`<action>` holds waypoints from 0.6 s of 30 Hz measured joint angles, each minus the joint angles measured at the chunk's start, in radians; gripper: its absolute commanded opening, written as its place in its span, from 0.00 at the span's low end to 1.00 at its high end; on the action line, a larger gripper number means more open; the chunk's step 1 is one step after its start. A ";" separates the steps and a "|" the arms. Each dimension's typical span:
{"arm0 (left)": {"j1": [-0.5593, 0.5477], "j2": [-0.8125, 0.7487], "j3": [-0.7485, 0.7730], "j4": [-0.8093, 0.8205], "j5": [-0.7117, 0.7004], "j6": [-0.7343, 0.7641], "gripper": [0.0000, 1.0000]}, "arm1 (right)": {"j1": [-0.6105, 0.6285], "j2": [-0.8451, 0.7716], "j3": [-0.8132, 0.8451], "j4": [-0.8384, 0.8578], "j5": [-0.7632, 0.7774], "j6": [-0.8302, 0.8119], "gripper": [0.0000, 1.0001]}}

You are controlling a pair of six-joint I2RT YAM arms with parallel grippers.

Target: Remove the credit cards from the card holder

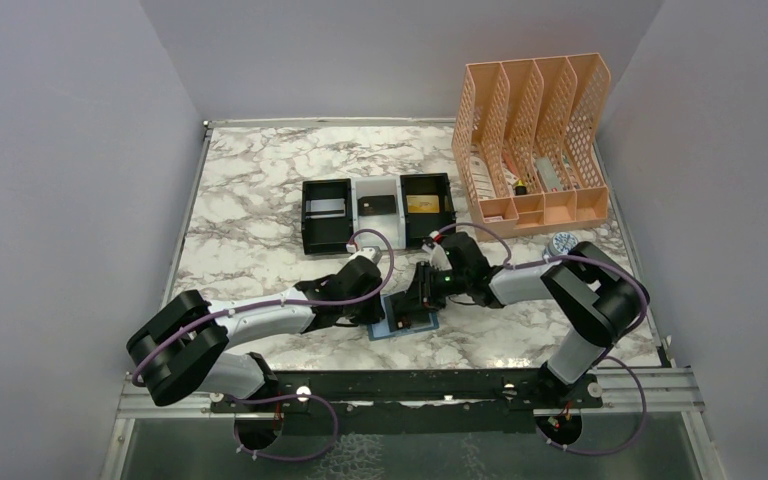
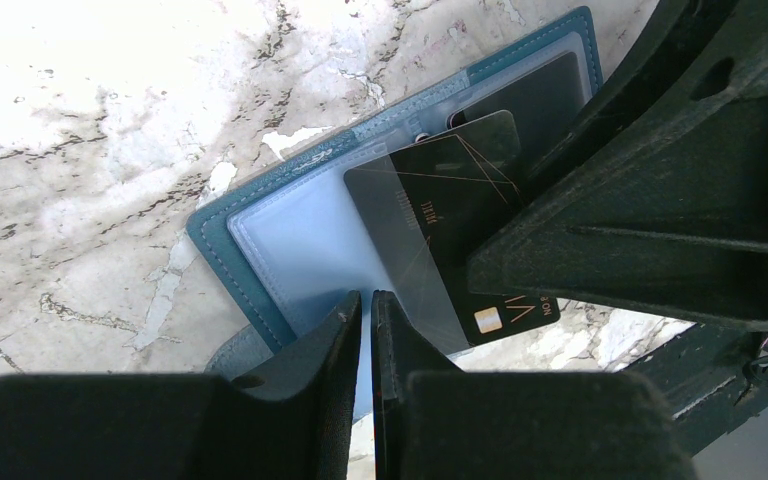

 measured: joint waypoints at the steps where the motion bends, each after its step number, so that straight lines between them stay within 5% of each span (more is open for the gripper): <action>1: 0.000 0.000 0.000 0.000 0.000 0.000 0.13 | 0.002 0.004 0.000 0.003 0.000 0.000 0.20; 9: 0.000 0.000 0.000 0.000 0.000 0.000 0.13 | 0.015 0.044 0.000 0.026 -0.003 0.004 0.02; 18: 0.000 -0.005 -0.003 -0.001 -0.001 0.000 0.13 | 0.018 -0.062 0.015 -0.116 0.083 -0.043 0.01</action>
